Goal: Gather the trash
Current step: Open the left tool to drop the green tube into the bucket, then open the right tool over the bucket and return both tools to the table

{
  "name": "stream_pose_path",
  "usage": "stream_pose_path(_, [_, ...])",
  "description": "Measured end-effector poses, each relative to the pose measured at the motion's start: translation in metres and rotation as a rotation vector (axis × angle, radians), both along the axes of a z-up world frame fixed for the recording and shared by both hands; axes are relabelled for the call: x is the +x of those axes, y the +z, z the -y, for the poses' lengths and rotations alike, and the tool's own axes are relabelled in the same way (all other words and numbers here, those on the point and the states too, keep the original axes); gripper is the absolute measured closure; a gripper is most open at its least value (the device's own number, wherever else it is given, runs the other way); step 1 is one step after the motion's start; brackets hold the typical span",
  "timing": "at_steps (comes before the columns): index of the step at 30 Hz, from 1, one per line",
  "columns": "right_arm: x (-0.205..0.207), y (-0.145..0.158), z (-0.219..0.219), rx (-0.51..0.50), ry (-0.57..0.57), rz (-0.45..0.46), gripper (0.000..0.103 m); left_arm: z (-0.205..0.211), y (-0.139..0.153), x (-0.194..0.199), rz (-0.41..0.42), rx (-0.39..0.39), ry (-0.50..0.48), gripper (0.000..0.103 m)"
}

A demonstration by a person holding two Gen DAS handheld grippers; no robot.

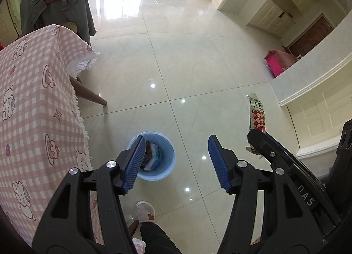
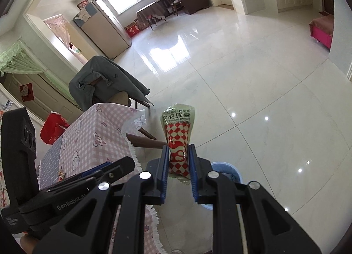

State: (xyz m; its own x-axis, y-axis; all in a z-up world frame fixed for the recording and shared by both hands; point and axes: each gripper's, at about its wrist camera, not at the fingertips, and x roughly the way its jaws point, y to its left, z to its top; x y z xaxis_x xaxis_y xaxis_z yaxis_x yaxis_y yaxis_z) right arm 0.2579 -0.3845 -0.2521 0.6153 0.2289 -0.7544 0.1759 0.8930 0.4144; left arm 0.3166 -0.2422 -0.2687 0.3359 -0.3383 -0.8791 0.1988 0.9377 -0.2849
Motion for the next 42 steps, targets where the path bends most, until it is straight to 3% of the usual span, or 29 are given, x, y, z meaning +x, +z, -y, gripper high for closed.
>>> stream_pose_path(15, [0.006,0.017,-0.003,0.007,0.04,0.032,0.082,-0.02,0.02,-0.003,0.028,0.003,0.058,0.042])
stream_pose_path(22, [0.004,0.026,-0.012,0.004,0.051,0.054,0.066,-0.035,0.033,-0.008,0.054,0.003,0.092,0.04])
stream_pose_path(29, [0.006,0.043,-0.034,0.005,0.102,0.082,0.064,-0.061,0.051,-0.012,0.084,-0.002,0.154,0.039])
stream_pose_path(35, [0.015,0.063,-0.073,0.016,0.185,0.117,0.064,-0.101,0.071,-0.022,0.124,-0.002,0.239,0.039])
stream_pose_path(42, [0.028,0.086,-0.157,0.039,0.334,0.149,0.063,-0.187,0.092,-0.041,0.166,-0.003,0.395,0.036])
